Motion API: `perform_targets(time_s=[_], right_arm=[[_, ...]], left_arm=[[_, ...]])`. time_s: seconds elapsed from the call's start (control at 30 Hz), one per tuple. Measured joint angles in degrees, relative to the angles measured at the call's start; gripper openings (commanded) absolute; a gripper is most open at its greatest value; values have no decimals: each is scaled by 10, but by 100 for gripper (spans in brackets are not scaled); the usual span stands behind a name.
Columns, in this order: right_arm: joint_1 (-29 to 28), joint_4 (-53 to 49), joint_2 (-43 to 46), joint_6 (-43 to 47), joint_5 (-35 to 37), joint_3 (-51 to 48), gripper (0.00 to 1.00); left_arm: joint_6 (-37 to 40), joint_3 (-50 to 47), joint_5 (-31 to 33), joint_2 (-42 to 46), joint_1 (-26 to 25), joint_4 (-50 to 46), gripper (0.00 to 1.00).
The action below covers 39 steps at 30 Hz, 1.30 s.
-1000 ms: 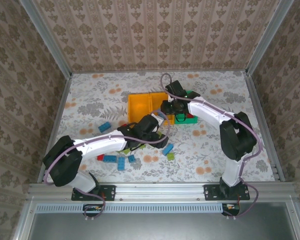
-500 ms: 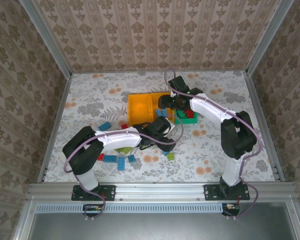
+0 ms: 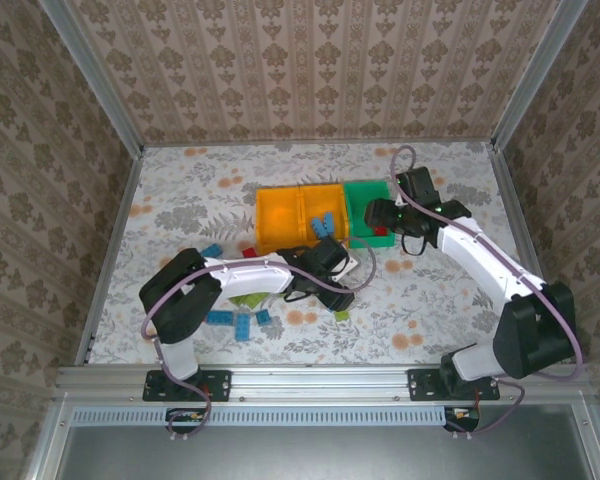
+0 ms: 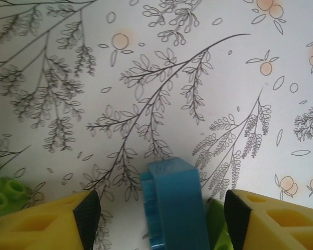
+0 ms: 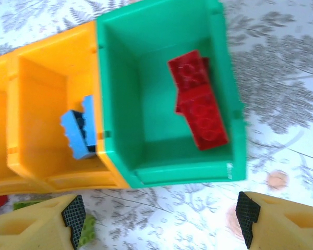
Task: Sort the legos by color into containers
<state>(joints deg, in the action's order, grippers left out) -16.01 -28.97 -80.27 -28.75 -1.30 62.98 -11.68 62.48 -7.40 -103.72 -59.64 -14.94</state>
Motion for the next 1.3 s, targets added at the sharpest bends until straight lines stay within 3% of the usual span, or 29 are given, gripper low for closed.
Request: perform_targets(time_s=[0.33, 0.5, 0.77, 0.93, 1.03, 1.3], right_arm=[[18, -16, 61, 0, 7, -43, 79], [18, -21, 85, -2, 7, -84, 76], [6, -7, 163, -12, -9, -195, 75], [-56, 10, 226, -54, -13, -274, 76], [-123, 33, 243, -92, -9, -310, 76], [-280, 83, 165, -150, 24, -332, 79]], left_arm=[[9, 25, 5, -24, -3, -19, 25], [-3, 28, 20, -23, 10, -17, 20], [-12, 35, 42, 35, 71, -8, 19], [-30, 77, 46, 61, 121, 17, 18], [-42, 110, 46, 57, 156, 26, 17], [-94, 180, 44, -21, 224, 53, 16]])
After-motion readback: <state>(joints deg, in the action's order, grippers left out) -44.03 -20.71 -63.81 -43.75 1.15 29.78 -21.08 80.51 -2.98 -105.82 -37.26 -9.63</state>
